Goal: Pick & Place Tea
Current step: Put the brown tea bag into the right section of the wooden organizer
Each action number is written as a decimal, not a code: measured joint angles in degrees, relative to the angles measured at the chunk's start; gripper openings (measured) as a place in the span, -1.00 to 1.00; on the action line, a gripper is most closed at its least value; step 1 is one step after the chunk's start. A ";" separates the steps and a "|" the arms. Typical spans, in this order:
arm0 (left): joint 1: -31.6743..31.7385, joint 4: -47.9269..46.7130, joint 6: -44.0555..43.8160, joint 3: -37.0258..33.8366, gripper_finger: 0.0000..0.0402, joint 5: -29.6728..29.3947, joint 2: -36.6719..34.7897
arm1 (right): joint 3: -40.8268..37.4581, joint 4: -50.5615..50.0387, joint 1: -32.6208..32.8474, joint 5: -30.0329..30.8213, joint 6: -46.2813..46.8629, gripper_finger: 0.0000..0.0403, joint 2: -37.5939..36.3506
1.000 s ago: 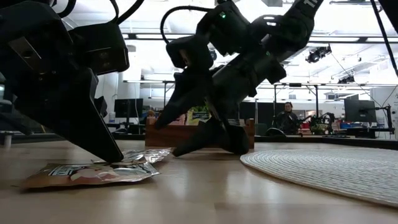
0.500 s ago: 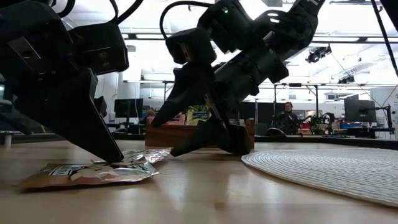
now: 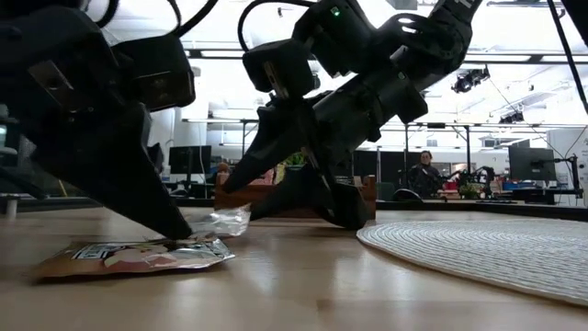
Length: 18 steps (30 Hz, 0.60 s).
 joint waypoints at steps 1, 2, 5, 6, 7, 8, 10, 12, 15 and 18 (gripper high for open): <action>0.09 0.47 0.56 -0.02 -0.54 -0.05 0.04 | 0.00 0.00 0.00 0.04 0.00 -0.33 0.00; 0.29 0.87 1.03 -0.04 -0.54 -0.20 0.04 | 0.00 0.02 0.00 0.24 0.00 -0.34 0.05; 0.39 1.22 1.26 -0.04 -0.54 -0.12 0.04 | 0.02 0.99 -0.02 0.69 0.40 -0.34 1.00; 0.37 1.23 1.26 -0.04 -0.54 -0.21 0.04 | 0.05 1.47 -0.02 0.67 0.78 -0.34 1.45; 0.37 1.22 1.28 -0.04 -0.54 -0.21 0.04 | 0.09 1.77 -0.02 0.67 1.07 -0.34 1.80; 0.37 1.22 1.31 -0.04 -0.54 -0.20 0.04 | 0.10 1.83 -0.02 0.78 1.20 -0.35 1.98; 0.37 1.22 1.34 -0.04 -0.54 -0.07 0.04 | 0.13 1.64 0.00 1.62 1.06 -0.42 2.08; 0.37 1.22 1.41 -0.04 -0.54 0.18 0.04 | 0.09 2.03 0.00 2.38 0.82 -0.55 2.08; 0.37 1.22 1.43 -0.04 -0.54 0.20 0.04 | 0.07 3.50 -0.12 1.55 -0.21 -0.87 2.10; 0.37 1.23 1.43 -0.02 -0.54 0.21 0.04 | 0.07 3.61 -0.11 1.55 -1.14 -0.95 2.14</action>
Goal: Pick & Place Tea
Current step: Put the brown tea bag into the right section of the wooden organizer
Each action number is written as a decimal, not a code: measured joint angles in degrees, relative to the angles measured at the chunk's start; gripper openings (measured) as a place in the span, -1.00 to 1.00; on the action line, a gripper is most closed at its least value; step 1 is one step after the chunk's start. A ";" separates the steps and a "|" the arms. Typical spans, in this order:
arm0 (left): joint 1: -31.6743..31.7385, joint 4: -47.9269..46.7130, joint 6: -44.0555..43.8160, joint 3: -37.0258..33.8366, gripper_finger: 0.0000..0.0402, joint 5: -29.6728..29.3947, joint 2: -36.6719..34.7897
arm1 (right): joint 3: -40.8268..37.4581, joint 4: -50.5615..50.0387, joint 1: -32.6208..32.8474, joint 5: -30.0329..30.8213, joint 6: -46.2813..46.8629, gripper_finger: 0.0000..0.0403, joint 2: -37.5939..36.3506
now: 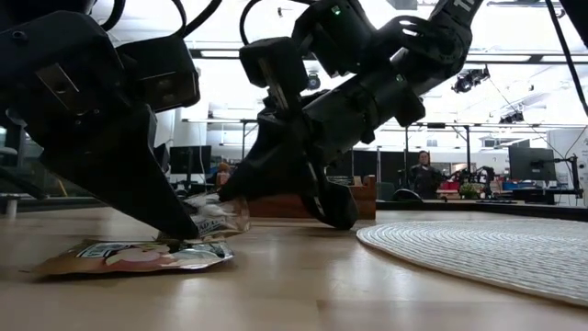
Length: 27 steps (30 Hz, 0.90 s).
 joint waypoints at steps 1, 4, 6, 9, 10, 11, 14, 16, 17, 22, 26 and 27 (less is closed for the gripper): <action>0.00 -0.01 0.02 0.00 -0.54 0.10 0.00 | 0.00 0.00 0.00 -0.02 0.00 -0.96 0.00; 0.00 0.10 0.18 0.02 -0.54 1.08 -0.22 | 0.00 -0.04 0.02 0.58 -0.71 -0.98 0.00; 0.00 0.02 1.64 0.02 -0.54 1.21 -1.14 | 0.00 -0.12 0.02 0.81 -0.93 -0.99 -0.25; 0.02 -0.92 4.26 -0.13 -0.54 1.95 -3.07 | 0.00 -0.07 0.02 1.49 -2.15 -0.99 -0.67; 0.02 -1.68 5.23 -0.19 -0.54 1.88 -3.92 | 0.00 -0.04 -0.01 1.49 -2.68 -0.99 -0.84; 0.02 -2.58 5.94 -0.26 -0.54 1.89 -4.83 | -0.04 -0.12 -0.04 1.63 -2.98 -0.99 -1.04; 0.02 -5.94 6.29 -0.26 -0.54 1.31 -7.88 | -0.15 -0.92 -0.31 2.26 -4.11 -1.00 -1.90; -0.02 -8.21 6.36 -0.24 -0.54 0.82 -10.19 | -0.17 -1.37 -0.62 2.85 -4.44 -1.00 -2.06; 0.00 -9.02 6.92 -0.22 -0.54 0.80 -11.20 | -0.21 -1.61 -0.84 2.96 -4.75 -1.00 -2.39; 0.01 -16.95 9.59 -0.03 -0.54 -2.47 -18.54 | -0.37 -3.01 -1.94 4.18 -6.85 -1.00 -4.37; 0.00 -26.76 9.73 -0.04 -0.54 -7.71 -24.87 | -0.31 -5.61 -3.40 5.16 -10.22 -1.00 -8.72; 0.00 -29.73 9.73 -0.04 -0.54 -9.19 -26.55 | -0.28 -7.01 -3.87 5.75 -11.08 -1.00 -9.94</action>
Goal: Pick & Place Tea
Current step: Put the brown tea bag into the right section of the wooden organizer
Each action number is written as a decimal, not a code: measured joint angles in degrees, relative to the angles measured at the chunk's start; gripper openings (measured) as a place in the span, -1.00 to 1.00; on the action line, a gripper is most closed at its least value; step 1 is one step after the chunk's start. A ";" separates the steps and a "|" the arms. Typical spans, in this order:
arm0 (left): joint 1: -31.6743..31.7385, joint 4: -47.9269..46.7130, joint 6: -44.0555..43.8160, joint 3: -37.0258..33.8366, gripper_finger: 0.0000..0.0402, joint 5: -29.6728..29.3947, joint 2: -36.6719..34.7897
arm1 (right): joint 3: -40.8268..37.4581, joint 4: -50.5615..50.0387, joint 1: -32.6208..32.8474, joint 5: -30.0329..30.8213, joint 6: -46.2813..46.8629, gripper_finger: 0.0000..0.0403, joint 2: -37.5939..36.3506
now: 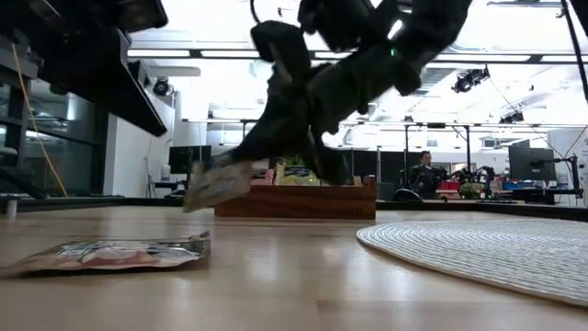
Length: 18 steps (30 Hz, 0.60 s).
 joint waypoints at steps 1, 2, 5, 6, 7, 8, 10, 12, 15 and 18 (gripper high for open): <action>-0.02 -2.91 0.00 0.00 -0.54 -1.57 -1.60 | 0.00 -1.71 -0.57 0.58 -1.04 -1.00 -1.54; -0.01 -5.26 -0.01 0.00 -0.54 -2.66 -3.09 | 0.00 -3.16 -1.09 1.37 -2.20 -1.00 -3.23; 0.02 -12.23 0.04 0.00 -0.54 -5.80 -7.32 | 0.04 -8.25 -2.67 4.29 -5.68 -1.00 -9.02; 0.01 -13.62 0.01 0.01 -0.54 -6.91 -8.50 | 0.07 -10.33 -3.20 5.67 -6.96 -1.00 -11.16; 0.02 -15.01 0.03 0.02 -0.54 -7.65 -9.62 | 0.13 -13.28 -3.78 6.96 -8.31 -1.00 -13.30; 0.02 -16.60 0.30 0.02 -0.54 -8.56 -10.64 | 0.13 -16.59 -4.45 9.00 -9.54 -1.00 -15.32; 0.02 -17.89 1.21 0.02 -0.54 -9.65 -12.65 | 0.13 -24.58 -6.01 12.07 -11.36 -1.00 -19.48; 0.04 -18.80 2.94 0.02 -0.54 -10.47 -14.34 | -0.22 -31.54 -7.96 14.96 -12.80 -1.00 -23.16; 1.38 -18.51 6.73 0.02 -0.54 -10.84 -16.13 | -2.69 -34.67 -11.10 15.97 -15.20 -1.00 -27.95; 4.06 -17.90 10.63 0.02 -0.54 -9.26 -17.25 | -6.21 -33.71 -14.04 14.66 -15.79 -1.00 -31.35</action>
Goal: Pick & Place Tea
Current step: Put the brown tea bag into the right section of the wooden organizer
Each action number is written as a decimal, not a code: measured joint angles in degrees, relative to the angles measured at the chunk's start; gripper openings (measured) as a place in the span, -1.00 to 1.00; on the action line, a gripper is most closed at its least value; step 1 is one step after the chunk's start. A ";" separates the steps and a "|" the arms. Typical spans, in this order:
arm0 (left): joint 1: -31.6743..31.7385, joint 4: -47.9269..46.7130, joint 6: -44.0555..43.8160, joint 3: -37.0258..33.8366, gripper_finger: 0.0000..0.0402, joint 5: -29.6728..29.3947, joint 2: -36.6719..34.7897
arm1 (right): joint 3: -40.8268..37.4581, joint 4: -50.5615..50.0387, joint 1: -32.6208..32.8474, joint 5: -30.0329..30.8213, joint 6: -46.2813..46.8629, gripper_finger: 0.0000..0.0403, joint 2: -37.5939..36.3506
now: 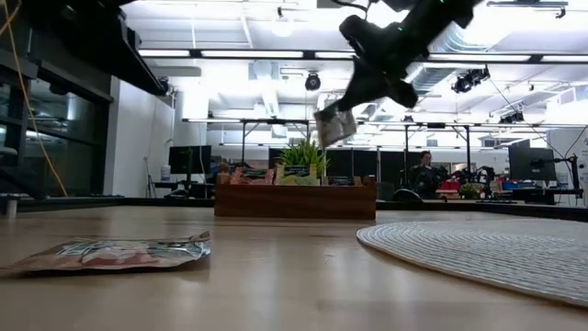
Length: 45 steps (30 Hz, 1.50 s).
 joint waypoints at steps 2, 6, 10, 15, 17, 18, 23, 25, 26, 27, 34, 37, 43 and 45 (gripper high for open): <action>2.05 0.42 2.61 0.00 -0.54 1.57 -0.43 | -2.89 2.41 -1.63 -1.66 -2.11 -1.00 -1.34; 6.46 4.49 9.09 0.00 -0.54 6.92 -0.69 | -7.64 11.31 -3.94 -6.23 -5.47 -1.00 -1.63; 10.31 10.89 16.48 0.00 -0.54 13.89 -0.69 | -11.31 16.14 -5.61 -6.98 -6.87 -1.00 -1.01; 14.02 14.80 18.39 0.04 -0.54 19.25 -0.69 | -14.60 17.70 -7.59 -7.77 -10.28 -1.00 -1.04; 14.90 15.36 17.58 0.04 -0.54 20.70 -0.69 | -15.48 17.72 -8.49 -9.01 -11.69 -1.00 -1.04; 15.26 15.48 17.03 0.04 -0.54 21.13 -0.69 | -15.67 17.88 -8.88 -9.43 -12.75 -1.00 -1.02; 15.56 16.37 16.62 0.04 -0.54 23.15 -0.65 | -16.36 18.47 -11.20 -12.74 -16.40 -1.00 -0.73; 15.54 17.17 15.71 0.04 -0.54 23.19 -0.62 | -16.36 19.63 -11.62 -14.45 -17.67 -1.00 -0.30; 15.56 17.54 15.45 0.04 -0.54 23.14 -0.62 | -16.36 19.84 -11.83 -15.02 -18.17 -1.00 0.05; 15.56 17.91 15.40 0.04 -0.54 22.93 -0.62 | -16.36 20.20 -11.84 -15.57 -18.60 -1.00 0.46; 15.56 18.35 12.70 0.04 -0.54 21.66 -0.62 | -16.32 21.06 -11.85 -16.88 -20.44 -1.00 4.04; 15.56 18.33 11.52 0.04 -0.54 21.64 -0.62 | -16.32 21.21 -11.84 -16.92 -20.44 -1.00 5.43; 15.54 18.29 10.43 0.04 -0.54 20.19 -0.62 | -16.32 21.75 -11.86 -16.79 -20.16 -1.00 6.50; 15.54 18.29 9.85 0.04 -0.54 19.13 -0.62 | -16.32 21.85 -11.84 -16.25 -20.84 -1.00 6.50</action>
